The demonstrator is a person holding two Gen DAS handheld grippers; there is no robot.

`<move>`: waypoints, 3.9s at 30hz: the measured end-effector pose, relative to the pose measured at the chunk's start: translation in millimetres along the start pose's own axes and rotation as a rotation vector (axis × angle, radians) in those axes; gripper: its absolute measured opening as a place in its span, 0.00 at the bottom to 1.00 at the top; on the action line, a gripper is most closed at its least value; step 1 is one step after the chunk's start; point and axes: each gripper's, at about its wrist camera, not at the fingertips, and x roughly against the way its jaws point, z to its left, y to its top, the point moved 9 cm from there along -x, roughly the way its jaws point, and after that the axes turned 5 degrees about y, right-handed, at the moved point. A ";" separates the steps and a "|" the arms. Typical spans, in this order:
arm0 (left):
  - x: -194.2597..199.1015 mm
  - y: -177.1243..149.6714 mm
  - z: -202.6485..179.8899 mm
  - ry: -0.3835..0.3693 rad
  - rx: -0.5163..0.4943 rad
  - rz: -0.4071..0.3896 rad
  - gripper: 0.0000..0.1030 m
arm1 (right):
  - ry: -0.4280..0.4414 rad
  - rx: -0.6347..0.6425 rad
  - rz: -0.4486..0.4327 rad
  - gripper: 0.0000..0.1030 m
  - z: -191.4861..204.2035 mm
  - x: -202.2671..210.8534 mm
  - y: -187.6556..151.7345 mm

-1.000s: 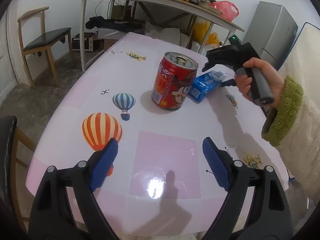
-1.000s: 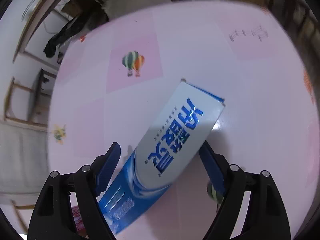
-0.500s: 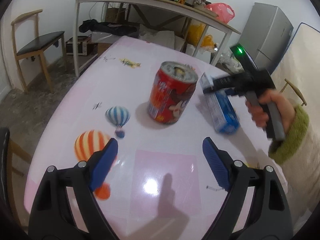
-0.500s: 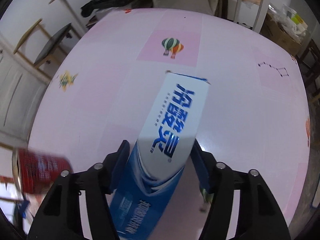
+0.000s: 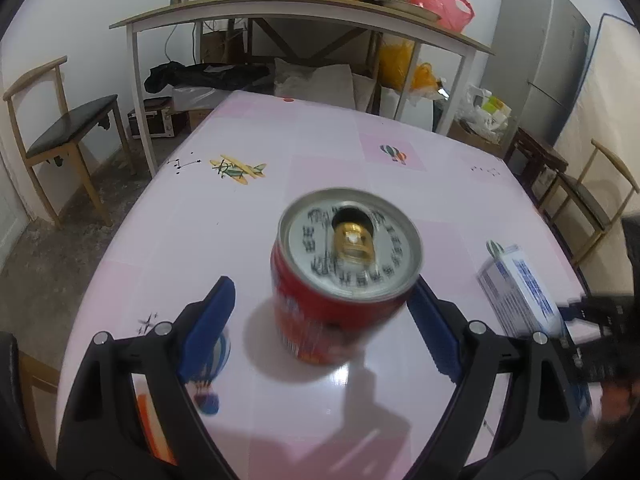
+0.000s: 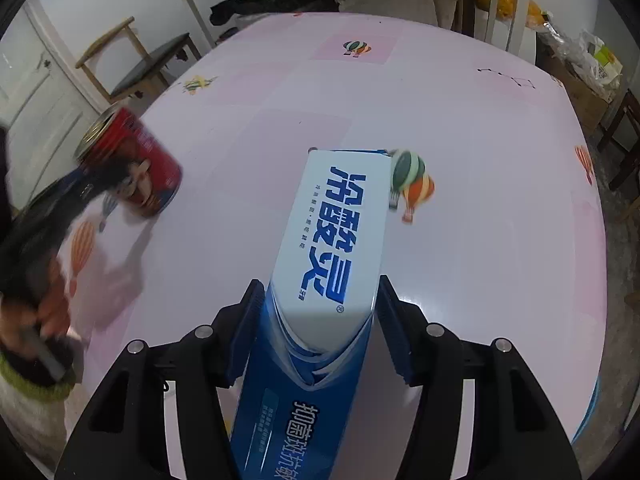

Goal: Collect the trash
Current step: 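Grasp the toothpaste box with the right tool while the left tool grasps the red can, then hold the red can and toothpaste box in both tools above the table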

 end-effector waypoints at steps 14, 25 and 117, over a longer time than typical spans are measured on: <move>39.6 -38.6 -11.7 -0.034 -0.008 0.043 0.62 | 0.028 0.068 0.012 0.52 23.3 5.5 -27.9; 98.3 -96.2 -28.2 -0.036 -0.003 0.057 0.63 | 0.055 0.016 0.045 0.67 21.7 22.5 -62.1; 84.1 -100.6 -51.4 -0.067 0.005 0.039 0.63 | -0.135 -0.078 0.047 0.45 7.7 33.4 -84.7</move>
